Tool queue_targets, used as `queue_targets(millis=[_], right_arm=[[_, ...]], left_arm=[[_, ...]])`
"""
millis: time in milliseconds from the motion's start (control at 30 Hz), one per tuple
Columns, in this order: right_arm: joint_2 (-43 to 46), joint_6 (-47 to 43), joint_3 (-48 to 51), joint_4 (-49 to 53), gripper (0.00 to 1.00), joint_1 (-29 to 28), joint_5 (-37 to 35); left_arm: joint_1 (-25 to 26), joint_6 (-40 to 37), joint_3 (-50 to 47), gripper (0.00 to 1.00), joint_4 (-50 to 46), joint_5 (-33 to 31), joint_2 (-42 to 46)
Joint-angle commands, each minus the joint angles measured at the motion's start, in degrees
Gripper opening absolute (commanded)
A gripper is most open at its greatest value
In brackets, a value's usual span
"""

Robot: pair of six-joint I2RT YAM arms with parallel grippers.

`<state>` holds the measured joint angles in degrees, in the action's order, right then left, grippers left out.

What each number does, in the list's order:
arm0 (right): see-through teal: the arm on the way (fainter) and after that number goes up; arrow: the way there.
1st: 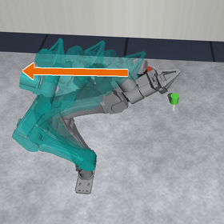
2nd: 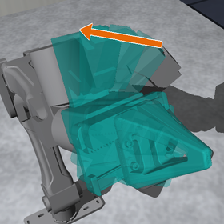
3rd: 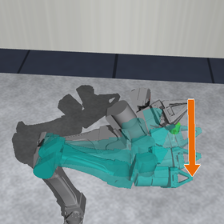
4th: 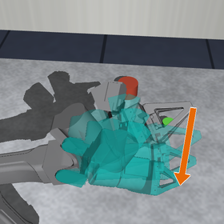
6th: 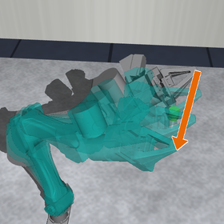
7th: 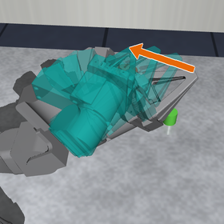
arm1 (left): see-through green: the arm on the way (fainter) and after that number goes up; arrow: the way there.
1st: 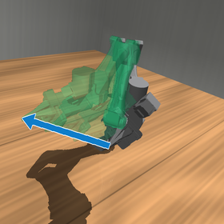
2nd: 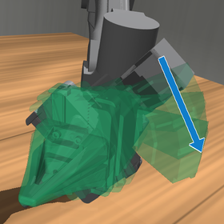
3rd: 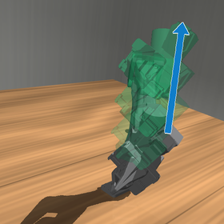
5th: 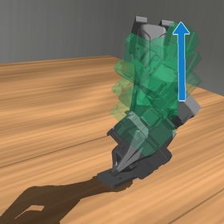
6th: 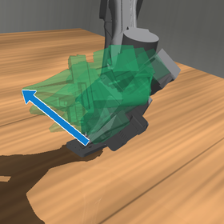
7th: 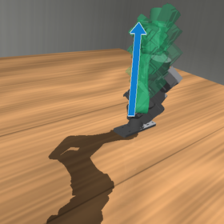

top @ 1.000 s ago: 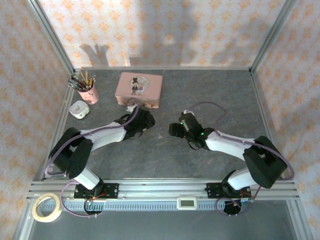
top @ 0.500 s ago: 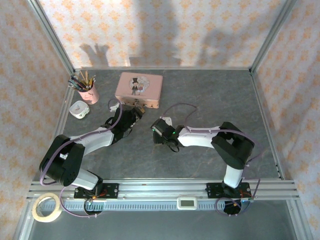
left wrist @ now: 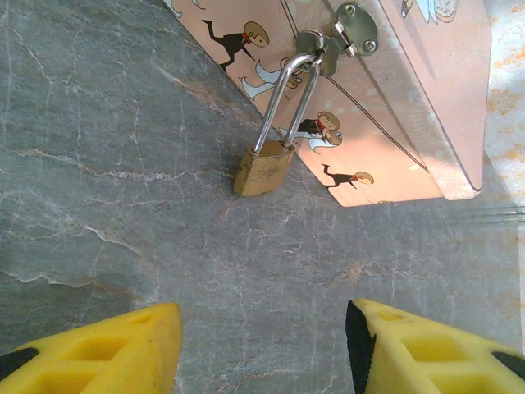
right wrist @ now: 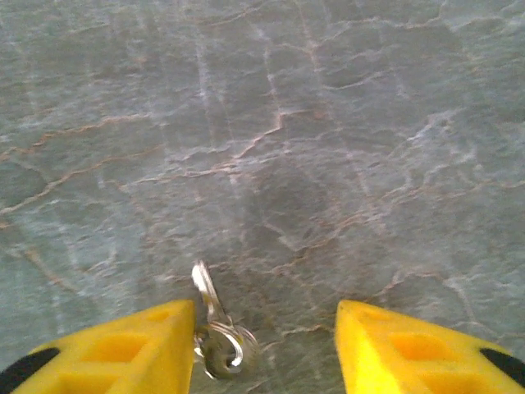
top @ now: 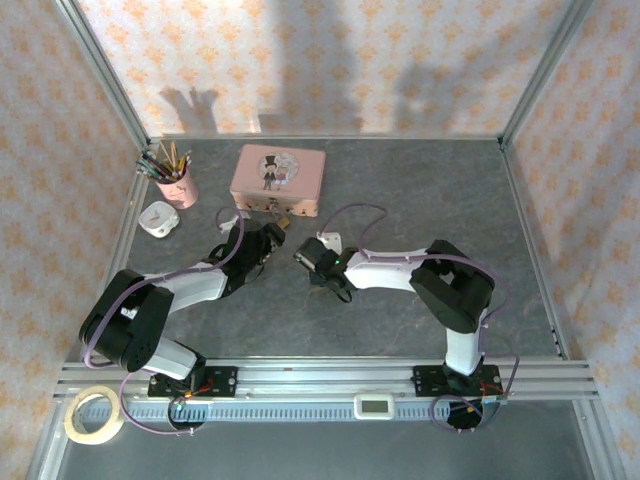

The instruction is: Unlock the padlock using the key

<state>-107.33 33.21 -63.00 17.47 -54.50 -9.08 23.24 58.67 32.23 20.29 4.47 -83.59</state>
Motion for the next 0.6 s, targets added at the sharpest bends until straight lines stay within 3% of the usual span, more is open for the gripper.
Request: queue_targets(millis=[0,167,400,567], right_arm=[[-1.7,0.9,-0.2,2.9,0.39,0.3,-4.5],[1.6,-1.1,3.3,1.2,0.27,0.3,-3.1],[7.1,-7.3,8.6,-6.6,0.0,3.1,2.8],[13.9,-14.0,13.7,-14.6,0.0,7.2,10.9]], left_arm=[[-0.1,-0.1,0.2,0.56,0.9,-0.9,1.2],[-0.2,0.0,0.0,0.56,1.0,-0.7,1.4],[0.1,1.6,-0.3,0.56,3.6,2.2,0.9],[2.1,2.0,-1.0,0.55,6.6,3.6,1.5]])
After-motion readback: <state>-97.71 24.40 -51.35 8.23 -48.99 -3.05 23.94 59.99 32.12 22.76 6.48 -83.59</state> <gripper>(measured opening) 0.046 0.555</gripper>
